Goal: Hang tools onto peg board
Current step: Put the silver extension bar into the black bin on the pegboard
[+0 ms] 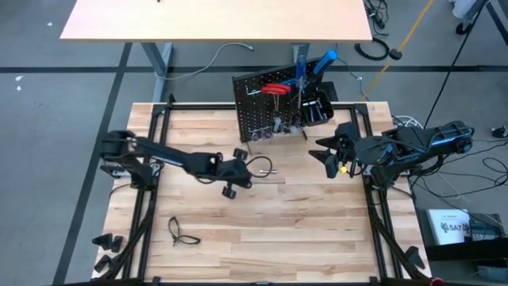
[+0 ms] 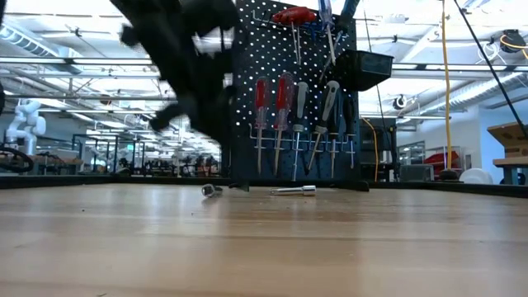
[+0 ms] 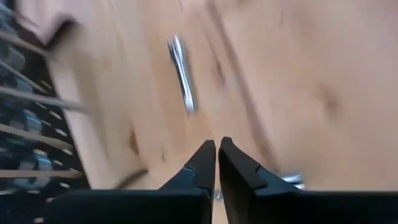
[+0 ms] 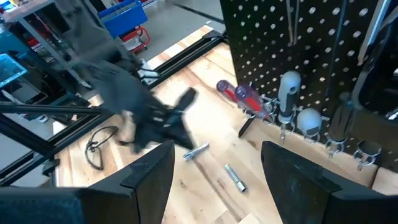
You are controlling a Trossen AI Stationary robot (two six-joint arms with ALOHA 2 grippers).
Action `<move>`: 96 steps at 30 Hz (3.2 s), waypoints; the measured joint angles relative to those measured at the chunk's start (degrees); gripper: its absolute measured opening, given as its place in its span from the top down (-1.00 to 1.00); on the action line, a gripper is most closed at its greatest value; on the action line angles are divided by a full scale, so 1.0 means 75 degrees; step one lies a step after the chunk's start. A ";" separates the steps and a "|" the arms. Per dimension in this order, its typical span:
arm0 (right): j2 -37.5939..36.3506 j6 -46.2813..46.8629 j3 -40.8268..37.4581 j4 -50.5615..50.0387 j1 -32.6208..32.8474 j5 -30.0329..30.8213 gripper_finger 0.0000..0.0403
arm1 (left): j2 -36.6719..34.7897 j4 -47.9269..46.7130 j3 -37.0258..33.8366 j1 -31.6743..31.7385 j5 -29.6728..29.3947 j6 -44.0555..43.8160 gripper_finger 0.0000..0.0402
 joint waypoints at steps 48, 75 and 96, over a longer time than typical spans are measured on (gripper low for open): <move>0.1017 -0.0599 0.0000 -0.0063 0.0039 -0.0284 -0.15 | 0.1239 -0.1065 0.0052 -0.0284 -0.0091 -1.1142 0.12; 0.1139 -0.0791 0.0000 0.0992 0.0041 -0.0272 -0.15 | -0.0036 -0.0218 0.0309 -0.0404 0.1490 -0.8085 0.94; 0.1792 0.2061 -0.0003 -0.1890 0.1191 -0.0882 -0.15 | -0.1615 0.0393 0.0309 -0.0049 0.2170 -0.6852 1.00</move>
